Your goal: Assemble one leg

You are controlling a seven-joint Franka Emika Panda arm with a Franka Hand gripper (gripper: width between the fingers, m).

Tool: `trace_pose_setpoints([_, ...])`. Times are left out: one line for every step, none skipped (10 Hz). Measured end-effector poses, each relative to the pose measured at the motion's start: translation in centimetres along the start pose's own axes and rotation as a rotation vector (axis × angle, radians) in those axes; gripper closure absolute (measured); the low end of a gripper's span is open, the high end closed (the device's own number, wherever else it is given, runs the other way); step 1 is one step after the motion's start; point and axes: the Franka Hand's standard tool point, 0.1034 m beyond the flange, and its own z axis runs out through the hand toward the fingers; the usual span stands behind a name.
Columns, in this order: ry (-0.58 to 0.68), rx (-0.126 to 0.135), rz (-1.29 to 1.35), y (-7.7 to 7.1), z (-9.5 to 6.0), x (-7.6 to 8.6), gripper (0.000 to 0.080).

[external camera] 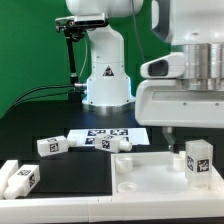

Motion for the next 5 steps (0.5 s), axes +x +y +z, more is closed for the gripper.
trace_pose_setpoints([0.003,-0.003,-0.071,-0.02,-0.01,0.01,0.015])
trace_pose_setpoints([0.003,-0.004,-0.115,0.15,0.0,0.11,0.015])
trace_pose_setpoints([0.003,-0.006,-0.191,0.22,0.02,0.14,0.015])
trace_pose_setpoints([0.003,-0.006,-0.243,0.3,0.02,0.18,0.015])
trace_pose_setpoints([0.003,-0.006,-0.24,0.31,0.02,0.19,0.015])
